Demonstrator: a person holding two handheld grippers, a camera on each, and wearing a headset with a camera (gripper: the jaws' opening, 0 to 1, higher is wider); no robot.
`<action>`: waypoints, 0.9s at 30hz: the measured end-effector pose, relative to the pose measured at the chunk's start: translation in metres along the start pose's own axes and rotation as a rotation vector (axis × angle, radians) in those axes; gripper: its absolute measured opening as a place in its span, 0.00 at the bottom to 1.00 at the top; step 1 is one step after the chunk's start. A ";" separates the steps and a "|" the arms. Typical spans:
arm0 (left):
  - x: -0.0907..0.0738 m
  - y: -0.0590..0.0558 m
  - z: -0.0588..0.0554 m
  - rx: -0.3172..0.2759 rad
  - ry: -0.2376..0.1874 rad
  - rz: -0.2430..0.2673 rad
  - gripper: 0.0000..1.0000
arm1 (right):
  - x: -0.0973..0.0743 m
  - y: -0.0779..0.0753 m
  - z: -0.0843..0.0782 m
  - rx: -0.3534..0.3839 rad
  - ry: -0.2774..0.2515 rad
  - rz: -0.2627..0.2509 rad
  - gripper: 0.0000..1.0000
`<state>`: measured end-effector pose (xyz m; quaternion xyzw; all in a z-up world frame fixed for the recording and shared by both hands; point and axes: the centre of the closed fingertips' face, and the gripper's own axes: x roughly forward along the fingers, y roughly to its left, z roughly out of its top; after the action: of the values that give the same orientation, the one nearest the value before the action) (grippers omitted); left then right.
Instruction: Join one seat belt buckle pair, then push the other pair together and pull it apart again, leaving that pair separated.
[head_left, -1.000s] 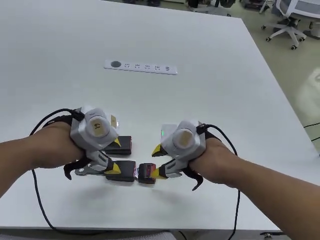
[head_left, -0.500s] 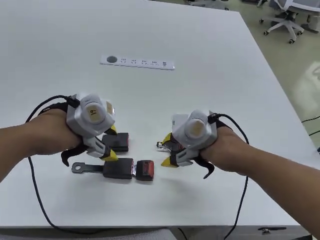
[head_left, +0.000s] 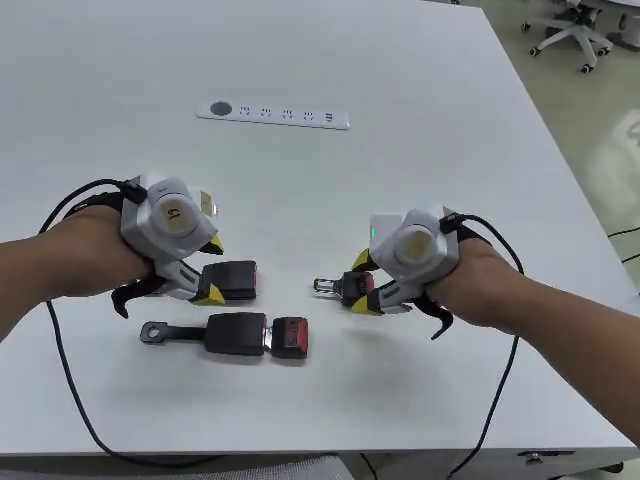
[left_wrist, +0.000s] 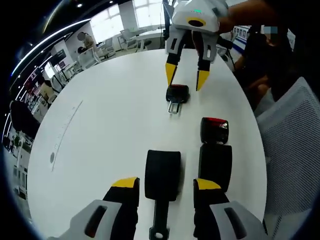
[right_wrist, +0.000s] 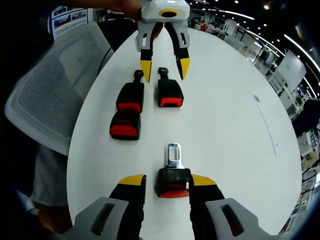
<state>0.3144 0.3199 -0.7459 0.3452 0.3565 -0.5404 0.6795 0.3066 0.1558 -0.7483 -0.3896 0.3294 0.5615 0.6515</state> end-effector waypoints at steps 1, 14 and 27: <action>0.002 0.000 -0.002 0.002 0.005 -0.002 0.45 | 0.001 -0.003 -0.004 0.003 0.003 0.000 0.31; 0.015 0.009 -0.009 0.007 0.021 -0.014 0.43 | 0.010 -0.010 -0.021 0.011 0.026 0.011 0.31; 0.020 0.002 -0.017 0.072 0.073 -0.057 0.37 | 0.023 -0.007 -0.022 0.005 0.042 0.077 0.32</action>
<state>0.3181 0.3246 -0.7716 0.3786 0.3710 -0.5593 0.6373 0.3167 0.1472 -0.7779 -0.3865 0.3591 0.5771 0.6234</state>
